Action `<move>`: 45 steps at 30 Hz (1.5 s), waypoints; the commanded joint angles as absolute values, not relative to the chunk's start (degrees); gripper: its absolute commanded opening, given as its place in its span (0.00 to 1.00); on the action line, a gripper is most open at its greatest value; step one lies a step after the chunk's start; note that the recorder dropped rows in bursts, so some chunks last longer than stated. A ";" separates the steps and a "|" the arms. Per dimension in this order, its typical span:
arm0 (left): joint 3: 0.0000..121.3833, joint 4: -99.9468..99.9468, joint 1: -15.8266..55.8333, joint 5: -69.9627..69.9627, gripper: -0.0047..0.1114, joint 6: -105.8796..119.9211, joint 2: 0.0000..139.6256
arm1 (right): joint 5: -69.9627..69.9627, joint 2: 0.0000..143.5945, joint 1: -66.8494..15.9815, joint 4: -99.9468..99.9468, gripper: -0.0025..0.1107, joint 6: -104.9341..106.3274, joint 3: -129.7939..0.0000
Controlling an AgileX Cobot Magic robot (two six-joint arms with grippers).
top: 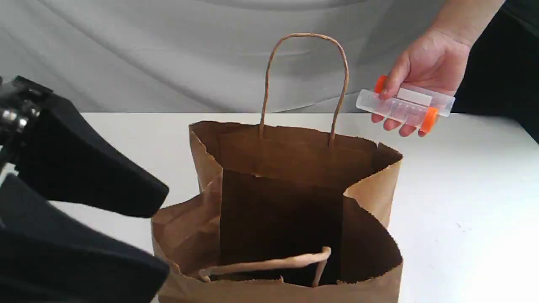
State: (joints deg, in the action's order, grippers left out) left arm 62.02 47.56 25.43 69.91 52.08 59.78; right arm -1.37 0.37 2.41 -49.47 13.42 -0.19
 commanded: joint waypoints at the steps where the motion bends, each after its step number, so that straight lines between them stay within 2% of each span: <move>1: 60.09 46.05 27.44 69.96 0.52 50.97 59.35 | -0.76 0.00 2.84 -48.77 0.02 13.66 0.00; 11: 54.00 50.45 28.01 68.31 0.52 55.96 59.35 | -0.35 0.00 2.84 -48.77 0.02 14.18 0.00; 17: 54.00 46.98 28.01 60.69 0.52 56.20 59.35 | 1.44 0.00 2.84 -48.77 0.02 14.18 0.00; 41: 53.47 58.50 28.10 60.27 0.52 68.97 63.46 | 3.07 0.00 2.84 -48.77 0.02 14.18 0.00; 45: 53.47 60.75 28.10 60.18 0.45 70.77 64.90 | 4.72 0.00 2.84 -48.77 0.02 14.18 0.00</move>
